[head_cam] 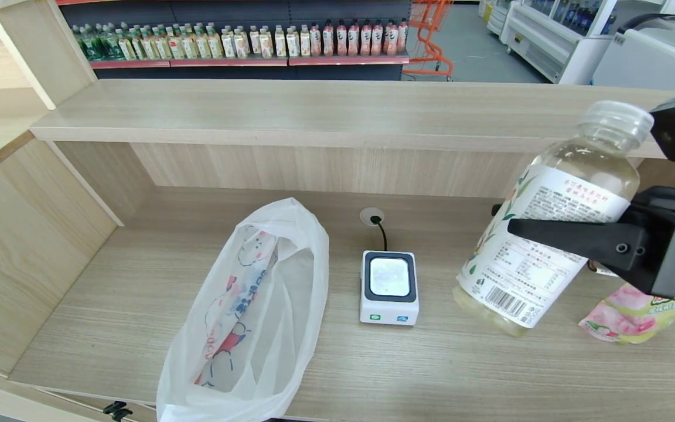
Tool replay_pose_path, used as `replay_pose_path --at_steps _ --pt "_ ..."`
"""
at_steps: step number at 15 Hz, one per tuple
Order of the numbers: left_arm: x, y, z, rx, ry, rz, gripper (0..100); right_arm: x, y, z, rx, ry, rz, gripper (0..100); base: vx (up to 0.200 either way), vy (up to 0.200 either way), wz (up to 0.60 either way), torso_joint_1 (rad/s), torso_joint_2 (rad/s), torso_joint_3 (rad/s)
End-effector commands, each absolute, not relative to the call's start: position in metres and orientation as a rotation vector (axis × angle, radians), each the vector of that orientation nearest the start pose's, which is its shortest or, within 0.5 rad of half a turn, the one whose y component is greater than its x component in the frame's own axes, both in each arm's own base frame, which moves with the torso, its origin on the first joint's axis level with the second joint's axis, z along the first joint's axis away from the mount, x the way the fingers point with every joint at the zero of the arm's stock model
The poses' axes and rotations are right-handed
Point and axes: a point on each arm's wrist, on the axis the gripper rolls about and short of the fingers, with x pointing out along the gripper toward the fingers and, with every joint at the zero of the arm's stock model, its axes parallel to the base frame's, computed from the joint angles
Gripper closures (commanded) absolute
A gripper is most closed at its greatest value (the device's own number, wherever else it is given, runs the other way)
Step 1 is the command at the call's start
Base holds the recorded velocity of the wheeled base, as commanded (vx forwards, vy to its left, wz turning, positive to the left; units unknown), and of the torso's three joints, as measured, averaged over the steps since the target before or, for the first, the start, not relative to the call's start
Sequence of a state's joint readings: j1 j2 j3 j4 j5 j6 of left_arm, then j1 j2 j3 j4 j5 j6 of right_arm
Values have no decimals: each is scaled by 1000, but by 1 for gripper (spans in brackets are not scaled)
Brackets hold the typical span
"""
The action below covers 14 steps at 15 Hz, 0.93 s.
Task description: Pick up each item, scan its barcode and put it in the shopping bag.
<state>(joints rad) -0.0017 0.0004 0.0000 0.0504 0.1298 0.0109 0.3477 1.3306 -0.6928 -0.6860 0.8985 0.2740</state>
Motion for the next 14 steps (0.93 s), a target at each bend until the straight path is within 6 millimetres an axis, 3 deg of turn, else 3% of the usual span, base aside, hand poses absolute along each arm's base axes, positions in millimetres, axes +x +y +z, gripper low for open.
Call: replay_pose_path --at_steps 1,14 --pt "-23 3 70 14 51 129 0 178 94 255 230 135 1296 100 0 0 0 0 0 0" --pt "-23 3 70 14 51 129 0 170 107 245 244 219 1366 100 0 0 0 0 0 0"
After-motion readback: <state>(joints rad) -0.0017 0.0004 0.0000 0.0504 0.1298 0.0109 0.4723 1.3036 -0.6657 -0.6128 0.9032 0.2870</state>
